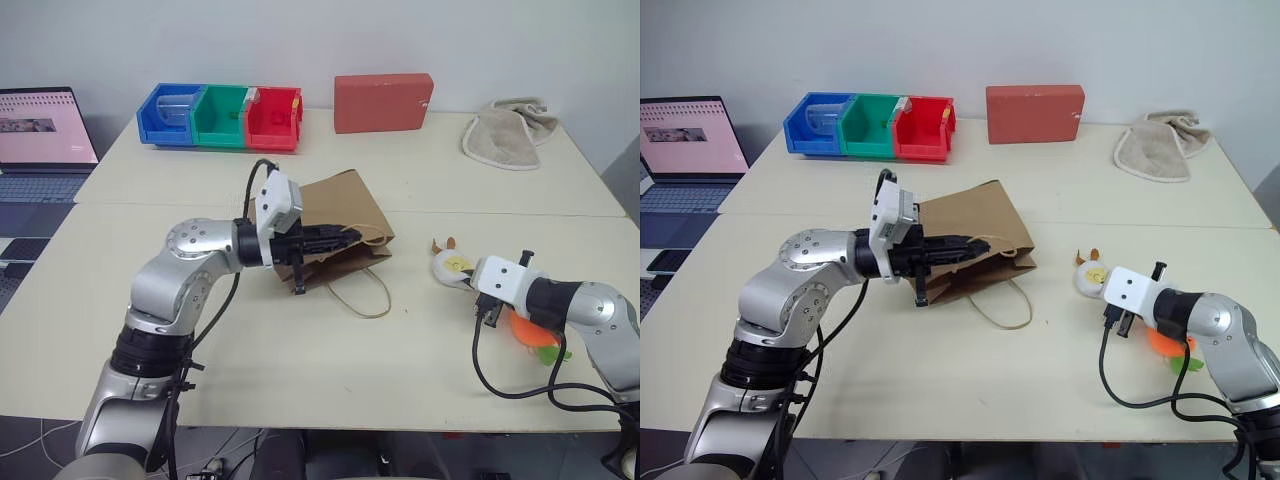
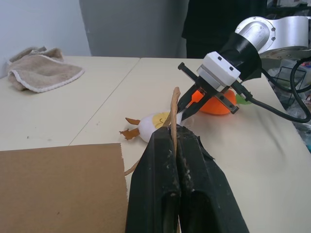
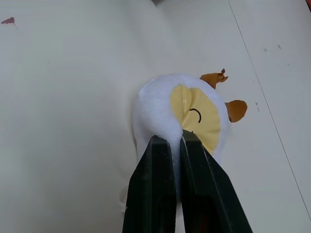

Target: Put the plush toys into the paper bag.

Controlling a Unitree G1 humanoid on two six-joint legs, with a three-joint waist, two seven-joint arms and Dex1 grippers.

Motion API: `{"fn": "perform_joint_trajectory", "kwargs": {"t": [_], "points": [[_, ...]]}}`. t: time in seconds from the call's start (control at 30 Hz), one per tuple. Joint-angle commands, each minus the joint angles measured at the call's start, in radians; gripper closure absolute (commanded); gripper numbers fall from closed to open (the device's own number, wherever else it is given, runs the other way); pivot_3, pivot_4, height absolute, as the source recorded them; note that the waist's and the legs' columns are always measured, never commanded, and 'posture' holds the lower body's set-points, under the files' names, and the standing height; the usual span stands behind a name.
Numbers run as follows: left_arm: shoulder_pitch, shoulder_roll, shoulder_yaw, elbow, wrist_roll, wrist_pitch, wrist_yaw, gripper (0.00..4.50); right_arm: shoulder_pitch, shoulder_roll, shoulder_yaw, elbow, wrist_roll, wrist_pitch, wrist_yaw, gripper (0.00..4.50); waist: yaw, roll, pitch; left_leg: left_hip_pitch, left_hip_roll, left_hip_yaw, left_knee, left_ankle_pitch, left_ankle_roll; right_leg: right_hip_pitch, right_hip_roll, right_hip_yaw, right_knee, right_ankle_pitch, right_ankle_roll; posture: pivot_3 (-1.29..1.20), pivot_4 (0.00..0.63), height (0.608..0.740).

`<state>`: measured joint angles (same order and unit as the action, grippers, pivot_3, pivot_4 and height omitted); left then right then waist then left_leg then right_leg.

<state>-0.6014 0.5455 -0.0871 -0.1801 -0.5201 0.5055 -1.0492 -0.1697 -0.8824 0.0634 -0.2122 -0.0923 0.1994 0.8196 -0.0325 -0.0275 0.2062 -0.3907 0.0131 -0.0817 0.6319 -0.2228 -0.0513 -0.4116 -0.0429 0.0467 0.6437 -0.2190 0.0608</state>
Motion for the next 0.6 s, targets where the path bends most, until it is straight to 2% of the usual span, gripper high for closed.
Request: {"fn": "perform_joint_trajectory", "kwargs": {"t": [0.03,0.2,0.33,0.47,0.6], "points": [[-0.017,-0.002,0.037,-0.028,-0.033,0.01,0.01,4.5,0.002,-0.023,-0.016,-0.08,0.06,-0.007,0.073,4.46,0.0,0.0,0.0,0.0,0.0,0.0,0.0,0.0,0.0,0.0,0.0,0.0,0.0,0.0,0.0,0.0,0.15,0.74],[-0.033,-0.003,0.051,-0.025,-0.055,0.026,0.02,4.5,-0.024,-0.045,-0.064,-0.315,0.311,0.166,0.219,4.46,0.0,0.0,0.0,0.0,0.0,-0.001,0.0,0.0,0.0,0.0,0.0,0.0,0.0,0.0,0.0,0.0,0.15,0.74],[-0.048,-0.006,0.045,-0.016,-0.054,0.025,0.016,4.5,-0.072,-0.033,-0.008,-0.396,0.382,0.268,0.232,4.46,0.001,0.0,0.0,0.0,0.0,-0.001,0.001,0.0,0.0,0.001,0.0,-0.001,0.0,0.0,0.0,0.0,0.15,0.74],[-0.056,-0.014,0.043,-0.031,-0.071,0.041,0.018,4.5,-0.185,0.101,0.127,-0.343,0.316,0.29,0.141,4.46,-0.003,0.0,0.0,0.001,0.0,-0.001,0.002,0.0,0.0,0.001,0.0,-0.001,0.0,0.0,-0.001,0.0,0.15,0.74],[-0.057,-0.01,0.043,-0.046,-0.08,0.052,0.02,4.5,-0.304,0.228,0.262,-0.19,0.168,0.219,0.056,4.46,-0.003,0.0,0.0,0.001,0.001,-0.001,0.002,0.0,0.0,0.001,0.0,-0.001,0.0,0.0,0.0,0.0,0.15,0.74]]}}
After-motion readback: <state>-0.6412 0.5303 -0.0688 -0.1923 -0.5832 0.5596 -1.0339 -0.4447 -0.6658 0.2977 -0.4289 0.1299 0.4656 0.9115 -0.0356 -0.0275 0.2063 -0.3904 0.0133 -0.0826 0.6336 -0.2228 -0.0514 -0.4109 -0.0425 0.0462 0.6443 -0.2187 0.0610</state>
